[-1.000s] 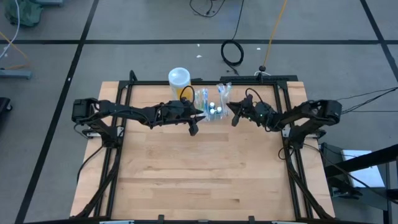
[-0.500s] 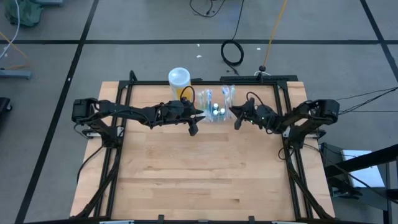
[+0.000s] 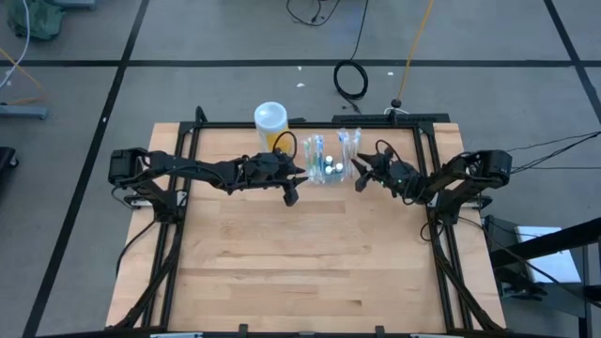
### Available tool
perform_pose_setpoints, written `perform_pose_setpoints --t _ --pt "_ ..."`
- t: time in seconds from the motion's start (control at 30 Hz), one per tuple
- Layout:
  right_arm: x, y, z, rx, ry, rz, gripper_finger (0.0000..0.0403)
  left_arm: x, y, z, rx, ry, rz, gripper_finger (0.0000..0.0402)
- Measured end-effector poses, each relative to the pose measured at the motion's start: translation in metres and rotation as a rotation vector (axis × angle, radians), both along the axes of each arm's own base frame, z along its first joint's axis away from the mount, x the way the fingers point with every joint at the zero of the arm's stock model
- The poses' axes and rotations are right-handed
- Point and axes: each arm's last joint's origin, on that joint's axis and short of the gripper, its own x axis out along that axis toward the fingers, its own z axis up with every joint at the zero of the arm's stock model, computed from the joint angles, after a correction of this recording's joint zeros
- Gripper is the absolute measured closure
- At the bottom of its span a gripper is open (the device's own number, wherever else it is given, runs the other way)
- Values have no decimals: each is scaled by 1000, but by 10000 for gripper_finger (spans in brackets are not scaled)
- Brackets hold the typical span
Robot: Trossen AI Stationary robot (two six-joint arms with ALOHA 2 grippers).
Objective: Pick & Place toothbrushing station
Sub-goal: Return to home position
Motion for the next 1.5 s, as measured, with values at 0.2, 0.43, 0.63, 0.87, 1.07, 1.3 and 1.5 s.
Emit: perform_pose_setpoints --t 0.2,0.43,0.63,0.87,1.07,1.3,1.5 --pt "1 0 11 -41 -93 1 245 0 -1 -1 -15 2 4 275" --pt "0 4 27 -103 -141 119 246 -10 -3 11 -16 19 1 275" --pt "-5 13 55 -147 -292 322 257 -39 -9 39 -34 54 4 275" --pt "-19 25 83 -153 -417 511 277 -72 -22 80 37 -43 66 275" --pt "-31 39 101 -201 -492 573 300 -108 -27 107 74 -95 81 275" --pt "-45 54 124 -260 -680 606 334 -151 -31 126 67 -129 86 275" --pt "-45 61 123 -294 -636 426 375 -178 -33 137 70 -187 88 275"
